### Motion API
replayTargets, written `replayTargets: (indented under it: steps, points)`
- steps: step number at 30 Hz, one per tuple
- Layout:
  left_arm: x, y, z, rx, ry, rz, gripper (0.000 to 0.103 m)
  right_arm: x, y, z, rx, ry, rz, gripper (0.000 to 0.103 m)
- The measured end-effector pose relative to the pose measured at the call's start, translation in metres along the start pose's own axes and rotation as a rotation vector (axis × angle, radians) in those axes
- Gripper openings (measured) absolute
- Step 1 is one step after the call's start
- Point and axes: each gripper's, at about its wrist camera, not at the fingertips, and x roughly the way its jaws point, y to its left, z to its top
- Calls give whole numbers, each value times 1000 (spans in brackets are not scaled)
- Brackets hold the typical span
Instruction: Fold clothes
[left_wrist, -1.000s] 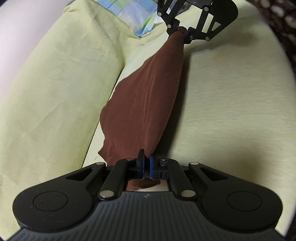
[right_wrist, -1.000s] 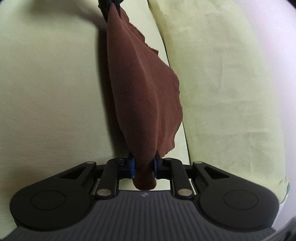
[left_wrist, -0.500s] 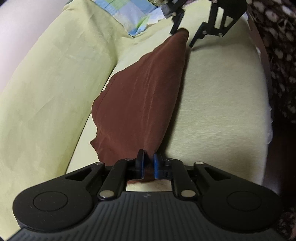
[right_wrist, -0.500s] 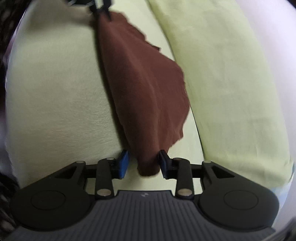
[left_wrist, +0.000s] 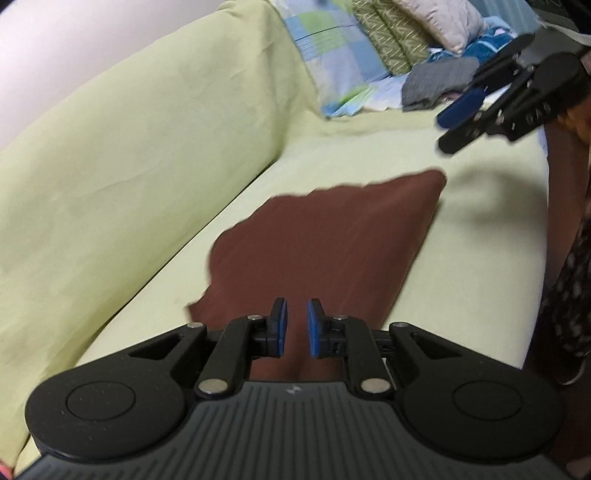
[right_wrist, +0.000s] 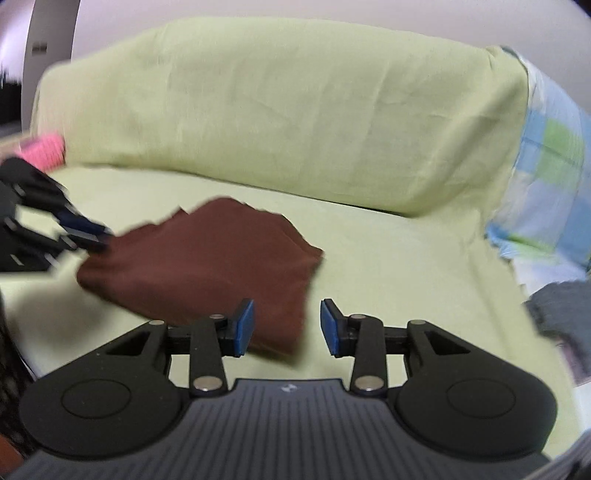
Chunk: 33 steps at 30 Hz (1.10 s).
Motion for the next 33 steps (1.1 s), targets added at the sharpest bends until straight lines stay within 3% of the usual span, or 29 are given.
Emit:
replayTargets:
  steps: [6, 10, 12, 14, 16, 18, 19, 22, 26, 29, 31, 33]
  points:
    - [41, -23, 7, 72, 79, -55, 17, 63, -17, 0, -39, 20, 148, 33]
    - [44, -46, -4, 226, 127, -56, 7, 84, -21, -16, -93, 74, 172, 34]
    - [41, -46, 0, 230, 138, -64, 8, 81, -23, -13, -98, 73, 179, 35]
    - [35, -34, 12, 181, 112, -79, 18, 79, -29, -10, -55, 63, 191, 35]
    - [32, -17, 26, 131, 76, -76, 18, 73, -50, -1, 80, 11, 226, 36]
    - [42, 3, 43, 80, 51, -85, 40, 77, -70, 2, 171, 6, 238, 36]
    - [48, 9, 50, 67, 39, -87, 42, 80, -80, 3, 214, 7, 242, 36]
    - [75, 30, 72, 52, 40, -129, 42, 88, -109, 7, 340, 11, 253, 36]
    - [119, 56, 100, 52, 58, -236, 42, 114, -128, 13, 388, 28, 291, 36]
    - [156, 68, 115, 75, 108, -332, 42, 135, -142, 11, 491, 36, 358, 36]
    - [185, 76, 119, 80, 186, -402, 42, 150, -150, 7, 571, 49, 410, 36]
    - [199, 82, 118, 80, 237, -442, 42, 161, -151, 7, 576, 72, 418, 36]
